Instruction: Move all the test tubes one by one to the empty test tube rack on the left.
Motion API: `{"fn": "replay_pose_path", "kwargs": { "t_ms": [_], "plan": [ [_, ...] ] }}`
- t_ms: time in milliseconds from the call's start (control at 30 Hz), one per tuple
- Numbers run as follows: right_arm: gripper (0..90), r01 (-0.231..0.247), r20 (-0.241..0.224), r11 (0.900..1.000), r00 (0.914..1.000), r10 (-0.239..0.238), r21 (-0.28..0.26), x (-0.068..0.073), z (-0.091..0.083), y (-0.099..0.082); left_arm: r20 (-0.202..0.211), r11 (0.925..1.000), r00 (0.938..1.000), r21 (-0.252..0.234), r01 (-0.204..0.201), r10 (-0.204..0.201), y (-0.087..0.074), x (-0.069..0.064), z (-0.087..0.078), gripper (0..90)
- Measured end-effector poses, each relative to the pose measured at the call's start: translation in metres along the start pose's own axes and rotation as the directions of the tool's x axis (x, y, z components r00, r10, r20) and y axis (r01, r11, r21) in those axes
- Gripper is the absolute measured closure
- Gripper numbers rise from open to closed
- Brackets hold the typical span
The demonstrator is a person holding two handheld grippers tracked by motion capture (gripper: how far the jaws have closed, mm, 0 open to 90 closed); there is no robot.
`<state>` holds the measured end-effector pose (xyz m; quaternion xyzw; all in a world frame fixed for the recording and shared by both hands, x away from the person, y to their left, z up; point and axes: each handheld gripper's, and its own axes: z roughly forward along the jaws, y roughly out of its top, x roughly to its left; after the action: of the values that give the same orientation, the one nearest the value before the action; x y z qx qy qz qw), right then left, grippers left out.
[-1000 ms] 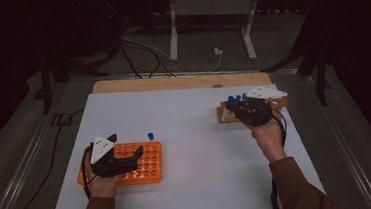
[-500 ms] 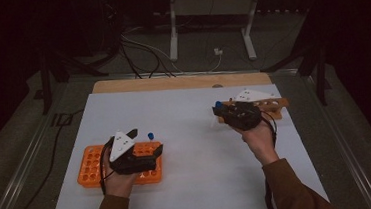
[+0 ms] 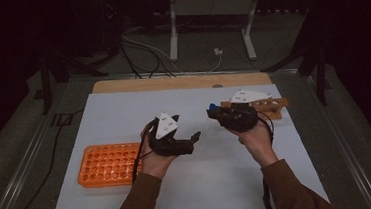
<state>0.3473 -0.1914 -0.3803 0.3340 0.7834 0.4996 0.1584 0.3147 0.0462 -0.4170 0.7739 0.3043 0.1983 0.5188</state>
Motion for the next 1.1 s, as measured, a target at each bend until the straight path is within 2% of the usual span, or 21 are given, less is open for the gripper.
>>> {"fn": "replay_pose_path", "kwargs": {
  "t_ms": [33, 133, 200, 233, 300, 533, 633, 667, 933, 967, 1000, 1033, 1067, 1100],
  "plan": [
    [76.4, 0.001, -0.005, 1.0000, 1.0000, -0.001, 0.000, 0.001, 0.000, 0.001, 0.015, 1.0000, 0.9999, 0.006, 0.000, 0.000, 0.000, -0.002, 0.004, 20.2],
    [76.4, 0.002, -0.024, 1.0000, 0.9997, -0.002, 0.000, 0.005, 0.000, 0.003, 0.027, 0.9999, 0.9996, 0.013, -0.006, 0.006, 0.001, -0.006, 0.015, 31.7],
    [76.4, 0.012, -0.034, 0.9999, 0.9993, -0.012, 0.004, 0.008, 0.002, 0.003, 0.055, 1.0000, 0.9985, 0.008, -0.006, 0.005, 0.002, -0.007, 0.018, 41.8],
    [76.4, 0.019, -0.046, 0.9998, 0.9988, -0.018, 0.011, 0.011, 0.003, 0.003, 0.063, 1.0000, 0.9980, 0.005, -0.004, 0.004, 0.002, -0.007, 0.019, 52.1],
    [76.4, 0.024, -0.050, 0.9996, 0.9985, -0.023, 0.013, 0.012, 0.004, 0.003, 0.076, 1.0000, 0.9971, 0.005, -0.006, 0.006, 0.003, -0.007, 0.020, 55.2],
    [76.4, 0.032, -0.085, 0.9992, 0.9959, -0.030, 0.022, 0.019, 0.008, 0.003, 0.072, 0.9998, 0.9973, 0.007, -0.016, 0.016, 0.003, -0.005, 0.022, 68.7],
    [76.4, 0.035, -0.089, 0.9991, 0.9955, -0.032, 0.026, 0.020, 0.009, 0.003, 0.072, 0.9998, 0.9972, 0.001, -0.021, 0.021, 0.003, -0.006, 0.022, 70.3],
    [76.4, 0.032, -0.094, 0.9991, 0.9951, -0.029, 0.029, 0.021, 0.009, 0.002, 0.072, 0.9997, 0.9971, 0.001, -0.026, 0.026, 0.004, -0.006, 0.022, 73.5],
    [75.3, 0.032, -0.106, 0.9991, 0.9939, -0.028, 0.029, 0.021, 0.009, 0.002, 0.064, 0.9989, 0.9968, -0.004, -0.046, 0.047, 0.004, -0.006, 0.020, 77.5],
    [70.4, 0.025, -0.107, 0.9993, 0.9940, -0.022, 0.027, 0.020, 0.009, 0.002, 0.062, 0.9988, 0.9969, -0.002, -0.049, 0.049, 0.004, -0.006, 0.020, 77.5],
    [58.4, 0.003, -0.119, 0.9998, 0.9929, -0.001, 0.020, 0.017, 0.008, 0.002, 0.062, 0.9989, 0.9970, 0.000, -0.046, 0.046, 0.003, -0.005, 0.020, 77.5],
    [58.4, 0.003, -0.119, 0.9998, 0.9929, -0.001, 0.020, 0.017, 0.008, 0.002, 0.059, 0.9988, 0.9971, 0.004, -0.048, 0.048, 0.003, -0.005, 0.020, 77.5],
    [48.3, -0.020, -0.134, 0.9997, 0.9907, 0.021, 0.013, 0.013, 0.006, 0.001, 0.057, 0.9989, 0.9973, 0.007, -0.047, 0.046, 0.003, -0.004, 0.020, 77.6],
    [48.3, -0.020, -0.134, 0.9997, 0.9907, 0.021, 0.013, 0.013, 0.006, 0.001, 0.056, 0.9990, 0.9975, 0.008, -0.044, 0.043, 0.003, -0.004, 0.020, 77.6]
  ]
}}
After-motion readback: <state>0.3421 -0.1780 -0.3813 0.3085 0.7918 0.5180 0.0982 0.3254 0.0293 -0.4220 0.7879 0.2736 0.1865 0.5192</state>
